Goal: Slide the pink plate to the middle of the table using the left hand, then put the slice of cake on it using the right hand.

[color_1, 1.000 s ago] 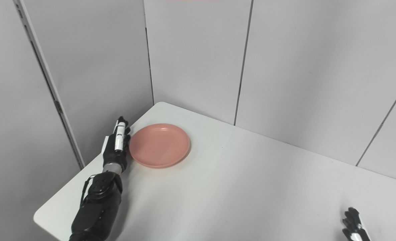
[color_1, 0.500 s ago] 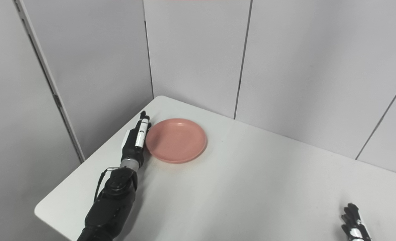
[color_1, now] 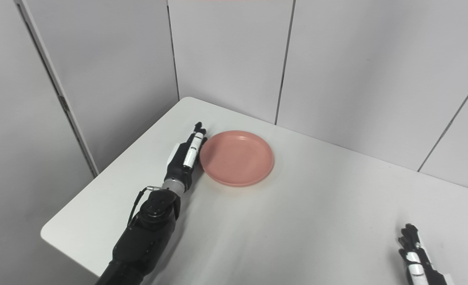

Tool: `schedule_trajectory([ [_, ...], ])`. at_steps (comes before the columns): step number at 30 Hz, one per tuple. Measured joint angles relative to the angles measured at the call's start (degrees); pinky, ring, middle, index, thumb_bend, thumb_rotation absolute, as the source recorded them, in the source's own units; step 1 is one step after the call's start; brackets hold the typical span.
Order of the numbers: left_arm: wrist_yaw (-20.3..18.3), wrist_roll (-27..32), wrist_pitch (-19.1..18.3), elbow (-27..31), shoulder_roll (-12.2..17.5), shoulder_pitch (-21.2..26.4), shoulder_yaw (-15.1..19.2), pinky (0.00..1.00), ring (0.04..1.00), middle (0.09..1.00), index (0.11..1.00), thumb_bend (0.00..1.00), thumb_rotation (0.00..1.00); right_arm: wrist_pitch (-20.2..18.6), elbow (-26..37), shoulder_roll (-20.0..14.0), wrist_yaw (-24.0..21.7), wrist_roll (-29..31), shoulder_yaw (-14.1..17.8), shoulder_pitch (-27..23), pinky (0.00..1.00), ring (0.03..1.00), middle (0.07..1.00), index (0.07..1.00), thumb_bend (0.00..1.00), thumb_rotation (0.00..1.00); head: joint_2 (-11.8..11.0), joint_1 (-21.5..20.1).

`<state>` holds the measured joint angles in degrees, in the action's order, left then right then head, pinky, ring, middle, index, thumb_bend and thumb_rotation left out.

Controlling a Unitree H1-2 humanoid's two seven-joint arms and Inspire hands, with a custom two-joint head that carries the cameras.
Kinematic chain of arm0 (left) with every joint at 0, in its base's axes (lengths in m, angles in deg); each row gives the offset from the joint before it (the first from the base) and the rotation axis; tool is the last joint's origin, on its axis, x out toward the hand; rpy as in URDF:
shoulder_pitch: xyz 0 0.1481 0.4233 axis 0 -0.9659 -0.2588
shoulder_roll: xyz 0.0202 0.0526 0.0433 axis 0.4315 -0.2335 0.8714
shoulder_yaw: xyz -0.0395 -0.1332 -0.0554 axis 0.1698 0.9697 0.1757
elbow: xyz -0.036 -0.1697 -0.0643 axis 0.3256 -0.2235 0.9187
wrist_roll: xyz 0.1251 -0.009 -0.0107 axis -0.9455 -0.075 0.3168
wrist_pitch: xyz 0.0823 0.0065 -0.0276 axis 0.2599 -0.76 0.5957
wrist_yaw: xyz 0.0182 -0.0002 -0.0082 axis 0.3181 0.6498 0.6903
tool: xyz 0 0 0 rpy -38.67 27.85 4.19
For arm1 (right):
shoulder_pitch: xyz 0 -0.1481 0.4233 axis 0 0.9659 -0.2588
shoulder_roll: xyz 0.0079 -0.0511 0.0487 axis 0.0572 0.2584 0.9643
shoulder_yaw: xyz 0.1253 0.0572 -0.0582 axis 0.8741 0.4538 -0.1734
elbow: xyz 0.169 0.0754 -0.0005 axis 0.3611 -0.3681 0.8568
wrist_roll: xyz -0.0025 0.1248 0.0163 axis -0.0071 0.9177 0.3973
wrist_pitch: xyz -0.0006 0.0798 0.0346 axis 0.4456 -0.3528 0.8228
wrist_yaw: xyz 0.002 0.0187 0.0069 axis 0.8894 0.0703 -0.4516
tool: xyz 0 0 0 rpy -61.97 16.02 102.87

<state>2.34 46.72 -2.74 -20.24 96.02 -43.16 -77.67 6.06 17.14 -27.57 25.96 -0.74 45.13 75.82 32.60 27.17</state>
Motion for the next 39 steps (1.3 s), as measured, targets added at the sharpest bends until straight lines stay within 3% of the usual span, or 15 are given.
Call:
schedule_trajectory([
  [8, -2.7, -1.0, -4.6, 5.8, -3.2, -1.6, -5.1, 0.97, 0.975, 0.995, 0.979, 0.35, 1.0, -0.4, 1.5, 0.3, 0.8, -1.8, -0.9, 0.5, 1.0, 0.975, 0.987, 1.0, 0.29, 1.0, 1.0, -4.9],
  [24, -8.5, -1.3, -6.5, 10.8, -5.9, -4.9, -13.7, 0.98, 0.978, 1.0, 0.991, 0.41, 1.0, -3.5, 4.2, 2.4, 4.2, -6.3, -2.8, 1.1, 0.99, 0.965, 0.976, 0.994, 0.34, 1.0, 2.9, -14.3],
  [28, -10.0, -0.9, -6.9, 12.0, -6.9, -5.9, -14.6, 1.0, 0.978, 0.995, 0.989, 0.41, 1.0, -5.6, 5.3, 3.3, 5.1, -7.0, -3.0, 1.1, 0.98, 0.963, 0.976, 0.995, 0.34, 1.0, 3.3, -16.3],
  [39, -13.3, 0.3, -8.3, 13.7, -6.7, -7.5, -14.3, 0.98, 0.976, 0.993, 0.981, 0.41, 1.0, -6.3, 5.8, 3.9, 6.1, -10.0, -4.2, 1.1, 0.97, 0.967, 0.977, 0.991, 0.37, 1.0, 3.8, -21.4],
])
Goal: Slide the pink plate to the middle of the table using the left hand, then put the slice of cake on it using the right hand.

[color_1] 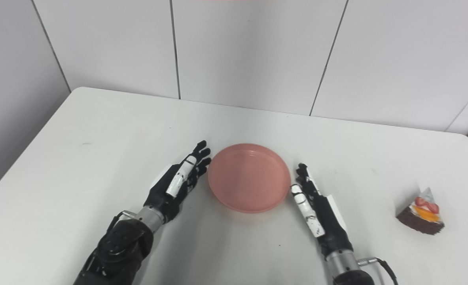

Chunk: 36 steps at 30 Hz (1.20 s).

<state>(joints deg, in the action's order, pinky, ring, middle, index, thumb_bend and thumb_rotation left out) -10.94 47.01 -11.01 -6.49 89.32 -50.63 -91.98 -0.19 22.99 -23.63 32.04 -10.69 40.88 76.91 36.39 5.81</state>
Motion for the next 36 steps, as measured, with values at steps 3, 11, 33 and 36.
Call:
schedule_trajectory([
  [3, -0.5, 0.0, 0.0, 0.0, 0.2, -0.1, 0.2, 0.97, 0.972, 0.988, 0.975, 0.42, 1.0, 0.0, 0.0, 0.1, 0.1, -0.2, -0.1, 0.0, 0.98, 0.969, 0.976, 0.989, 0.4, 1.0, 0.3, -1.8],
  [11, -2.4, 0.1, 0.4, -0.9, 1.5, -0.3, 0.8, 0.96, 0.965, 0.979, 0.97, 0.42, 1.0, 0.2, 0.2, 0.8, 1.3, -1.8, 0.0, 0.2, 0.92, 0.958, 0.972, 0.982, 0.48, 1.0, 0.4, -7.1],
  [33, -9.6, 4.9, 5.4, -5.7, 4.2, -0.5, 5.4, 0.93, 0.944, 0.966, 0.958, 0.42, 1.0, -2.4, 12.7, -2.9, 7.0, -23.2, 3.9, -4.2, 0.84, 0.927, 0.969, 1.0, 0.86, 0.84, -2.1, -23.3],
  [36, -11.7, 5.7, 7.4, -7.3, 4.9, -0.3, 5.9, 0.92, 0.933, 0.957, 0.95, 0.42, 1.0, -2.4, 14.6, -4.4, 7.7, -25.8, 5.1, -5.5, 0.8, 0.91, 0.964, 0.999, 0.89, 0.75, -2.7, -25.9],
])
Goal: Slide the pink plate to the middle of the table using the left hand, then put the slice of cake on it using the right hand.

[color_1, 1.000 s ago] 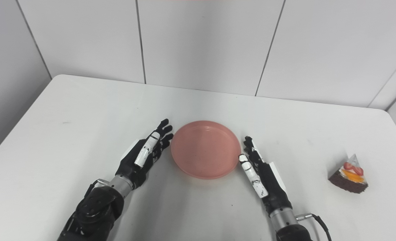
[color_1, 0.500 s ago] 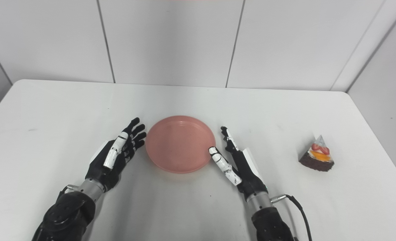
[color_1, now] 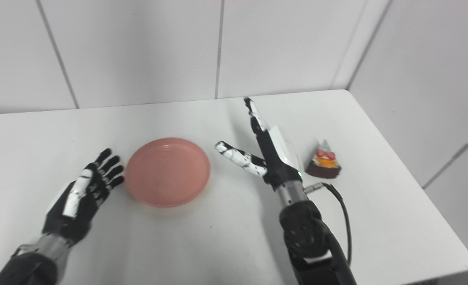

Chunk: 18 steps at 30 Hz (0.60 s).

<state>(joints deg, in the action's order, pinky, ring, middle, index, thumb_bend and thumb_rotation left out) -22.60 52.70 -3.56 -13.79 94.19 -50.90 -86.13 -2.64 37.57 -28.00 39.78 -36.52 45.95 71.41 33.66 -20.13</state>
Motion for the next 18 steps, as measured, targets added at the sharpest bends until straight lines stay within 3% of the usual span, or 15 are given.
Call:
schedule_trajectory([
  [6, -2.5, 1.6, 3.2, -3.7, 1.6, 1.0, 1.7, 0.91, 0.927, 0.952, 0.945, 0.45, 0.99, 0.0, 1.7, -4.0, 1.3, -6.6, 2.4, -0.4, 0.78, 0.909, 0.973, 1.0, 0.91, 0.6, -0.9, -4.3],
  [10, -4.5, 2.9, 4.3, -6.3, 2.9, 2.4, 2.8, 0.9, 0.925, 0.948, 0.942, 0.47, 0.96, -1.0, 4.2, -6.1, 0.6, -11.2, 3.7, -0.5, 0.64, 0.857, 0.981, 0.992, 0.93, 0.54, -1.1, -5.8],
  [14, -5.7, 4.4, 4.7, -8.3, 3.1, 3.3, 3.8, 0.89, 0.912, 0.937, 0.93, 0.47, 0.93, -4.9, 6.3, -6.9, -1.3, -18.3, 5.3, -0.5, 0.66, 0.916, 0.98, 0.985, 0.92, 0.51, -1.4, -6.9],
  [18, -6.1, 4.7, 5.1, -9.3, 3.3, 3.8, 4.2, 0.88, 0.908, 0.932, 0.922, 0.47, 0.93, -9.4, 7.3, -6.7, -3.7, -22.5, 6.9, -0.4, 0.62, 0.865, 0.981, 0.99, 0.94, 0.52, -1.6, -8.1],
])
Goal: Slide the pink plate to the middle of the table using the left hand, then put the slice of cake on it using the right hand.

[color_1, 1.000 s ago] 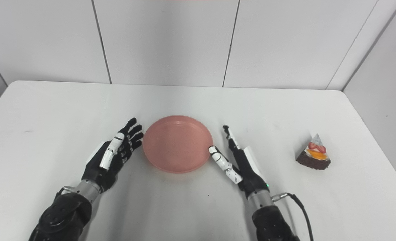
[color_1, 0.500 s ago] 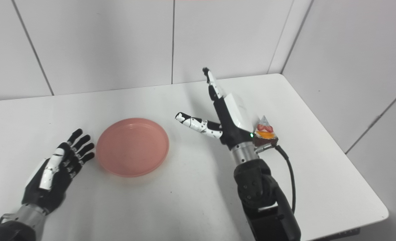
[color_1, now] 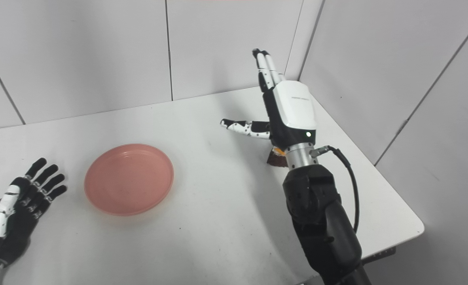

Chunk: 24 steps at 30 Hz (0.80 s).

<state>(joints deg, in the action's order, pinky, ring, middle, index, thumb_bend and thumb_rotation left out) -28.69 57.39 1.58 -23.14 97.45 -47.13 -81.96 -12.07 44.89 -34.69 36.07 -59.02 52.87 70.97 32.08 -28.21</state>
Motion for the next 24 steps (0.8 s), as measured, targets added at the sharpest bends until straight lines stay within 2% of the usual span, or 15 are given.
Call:
schedule_trajectory([
  [3, -0.4, 0.4, 0.2, -0.5, 0.3, 0.2, 0.2, 0.88, 0.91, 0.933, 0.921, 0.47, 0.94, -3.7, 0.1, 0.4, -2.1, -2.3, 1.3, 0.1, 0.63, 0.855, 0.968, 0.98, 0.96, 0.57, 0.0, -0.5],
  [7, -0.8, 0.9, 0.2, -1.7, 1.2, 0.9, 0.6, 0.88, 0.91, 0.934, 0.923, 0.47, 0.94, -6.8, 0.1, 0.5, -5.6, -5.6, 2.5, 0.4, 0.71, 0.879, 0.954, 0.974, 0.98, 0.61, 0.0, -2.2],
  [11, -1.2, 1.1, 0.3, -2.7, 1.9, 1.5, 1.3, 0.88, 0.907, 0.934, 0.923, 0.46, 0.94, -7.6, -0.2, 2.3, -8.6, -9.1, 5.9, 1.0, 0.79, 0.921, 0.966, 0.981, 1.0, 0.62, 0.2, -2.5],
  [13, -1.4, 1.5, 0.3, -3.2, 1.9, 1.7, 1.7, 0.87, 0.902, 0.931, 0.92, 0.45, 0.94, -7.7, -0.5, 3.6, -9.9, -9.9, 7.7, 1.2, 0.8, 0.925, 0.966, 0.98, 1.0, 0.62, 0.2, -2.5],
  [17, -2.0, 2.1, 0.4, -4.1, 2.2, 2.1, 2.2, 0.86, 0.897, 0.93, 0.921, 0.44, 0.94, -7.8, -2.9, 5.0, -9.9, -9.2, 10.4, 1.4, 0.78, 0.927, 0.975, 0.997, 1.0, 0.66, 0.4, -2.7],
  [21, -2.4, 2.1, 0.4, -4.4, 2.6, 2.2, 2.3, 0.86, 0.898, 0.933, 0.924, 0.44, 0.94, -7.9, -5.8, 5.3, -10.3, -9.3, 11.4, 1.4, 0.8, 0.945, 0.987, 0.999, 1.0, 0.68, 0.6, -2.7],
  [24, -2.6, 2.2, 0.4, -4.9, 2.7, 2.4, 2.5, 0.86, 0.892, 0.926, 0.919, 0.43, 0.93, -7.9, -7.1, 5.9, -10.9, -9.7, 11.4, 1.4, 0.77, 0.925, 0.977, 0.987, 1.0, 0.67, 0.7, -2.7],
])
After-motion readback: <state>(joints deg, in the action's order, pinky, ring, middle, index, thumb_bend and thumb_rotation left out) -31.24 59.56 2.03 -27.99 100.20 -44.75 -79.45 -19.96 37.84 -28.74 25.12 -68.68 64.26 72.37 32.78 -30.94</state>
